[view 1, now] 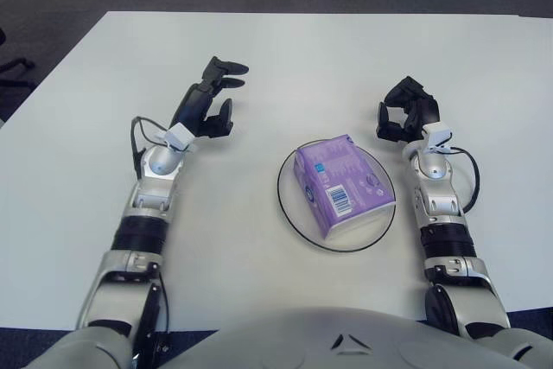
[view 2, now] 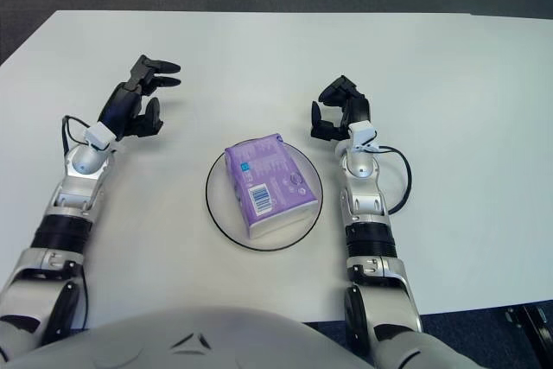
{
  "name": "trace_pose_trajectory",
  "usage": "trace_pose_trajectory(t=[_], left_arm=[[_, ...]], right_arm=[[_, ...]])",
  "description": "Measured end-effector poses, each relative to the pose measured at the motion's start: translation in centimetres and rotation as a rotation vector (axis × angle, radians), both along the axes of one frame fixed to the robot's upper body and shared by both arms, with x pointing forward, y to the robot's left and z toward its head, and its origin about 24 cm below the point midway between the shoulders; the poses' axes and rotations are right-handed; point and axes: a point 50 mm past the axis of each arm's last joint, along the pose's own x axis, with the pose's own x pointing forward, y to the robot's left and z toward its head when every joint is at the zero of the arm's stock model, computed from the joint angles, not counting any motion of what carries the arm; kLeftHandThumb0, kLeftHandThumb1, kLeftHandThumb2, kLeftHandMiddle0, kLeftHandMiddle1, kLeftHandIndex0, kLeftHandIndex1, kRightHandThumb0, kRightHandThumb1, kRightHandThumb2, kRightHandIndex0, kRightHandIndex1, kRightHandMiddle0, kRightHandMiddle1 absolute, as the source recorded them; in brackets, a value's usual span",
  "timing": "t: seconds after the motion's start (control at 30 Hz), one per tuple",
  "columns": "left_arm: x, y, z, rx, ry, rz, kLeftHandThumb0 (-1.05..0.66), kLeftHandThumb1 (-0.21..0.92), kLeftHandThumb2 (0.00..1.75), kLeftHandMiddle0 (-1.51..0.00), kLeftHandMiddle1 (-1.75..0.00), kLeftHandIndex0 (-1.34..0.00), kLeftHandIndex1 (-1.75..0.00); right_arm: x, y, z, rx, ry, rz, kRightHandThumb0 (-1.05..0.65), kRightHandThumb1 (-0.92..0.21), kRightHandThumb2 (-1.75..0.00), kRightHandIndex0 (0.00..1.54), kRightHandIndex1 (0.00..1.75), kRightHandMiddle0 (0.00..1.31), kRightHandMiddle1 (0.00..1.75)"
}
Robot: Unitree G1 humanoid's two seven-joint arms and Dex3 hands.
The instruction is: Put the tissue paper into the plate.
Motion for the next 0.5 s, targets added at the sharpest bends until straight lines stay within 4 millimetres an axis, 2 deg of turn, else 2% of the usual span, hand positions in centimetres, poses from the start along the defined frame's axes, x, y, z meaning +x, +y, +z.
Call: trace_pose_trajectory(t=[0.27, 0.5], left_arm=[[-0.02, 0.65, -0.15, -0.211, 0.054, 0.142, -0.41, 0.57, 1.0, -0.92, -1.75, -0.42, -1.75], [0.01, 0.83, -0.8, -0.307, 0.124, 0.176, -0.42, 0.52, 1.07, -1.12, -1.75, -0.46, -1.75]], right_arm=[[-0.03, -0.09, -0.04, 0.0, 0.001, 0.001, -0.48, -0.33, -1.3, 1.28, 1.75, 0.6, 1.75], [-0.03, -0.22, -0.07, -0.001, 0.003, -0.003, -0.47, -0.34, -1.29, 1.29, 1.75, 0.6, 1.75]])
